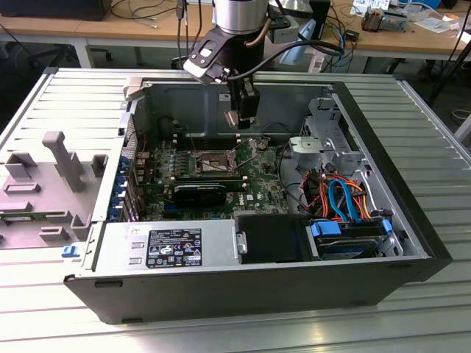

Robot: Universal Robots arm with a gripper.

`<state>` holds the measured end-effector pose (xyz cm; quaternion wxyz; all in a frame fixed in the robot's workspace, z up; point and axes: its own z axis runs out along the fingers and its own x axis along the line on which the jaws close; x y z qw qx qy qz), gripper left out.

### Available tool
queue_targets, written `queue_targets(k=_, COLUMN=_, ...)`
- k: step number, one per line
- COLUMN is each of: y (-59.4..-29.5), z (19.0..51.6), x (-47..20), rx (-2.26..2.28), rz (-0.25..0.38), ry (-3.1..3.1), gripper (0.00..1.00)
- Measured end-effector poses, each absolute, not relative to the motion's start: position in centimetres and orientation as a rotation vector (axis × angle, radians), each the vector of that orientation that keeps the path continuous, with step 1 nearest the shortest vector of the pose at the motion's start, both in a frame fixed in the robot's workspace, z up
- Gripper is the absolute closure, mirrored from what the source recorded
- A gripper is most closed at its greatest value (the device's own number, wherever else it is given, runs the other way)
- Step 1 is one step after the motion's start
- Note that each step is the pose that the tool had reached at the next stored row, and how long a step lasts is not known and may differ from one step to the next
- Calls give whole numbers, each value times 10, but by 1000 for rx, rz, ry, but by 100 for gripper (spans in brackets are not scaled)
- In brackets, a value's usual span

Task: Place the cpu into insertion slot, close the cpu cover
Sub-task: 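Close the cpu cover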

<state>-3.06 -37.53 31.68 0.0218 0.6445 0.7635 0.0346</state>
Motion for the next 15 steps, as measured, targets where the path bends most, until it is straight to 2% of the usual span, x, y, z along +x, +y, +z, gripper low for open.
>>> queue_targets(k=15, y=-375, z=316, x=-31, rx=2011, rz=107, ry=2354, gripper=45)
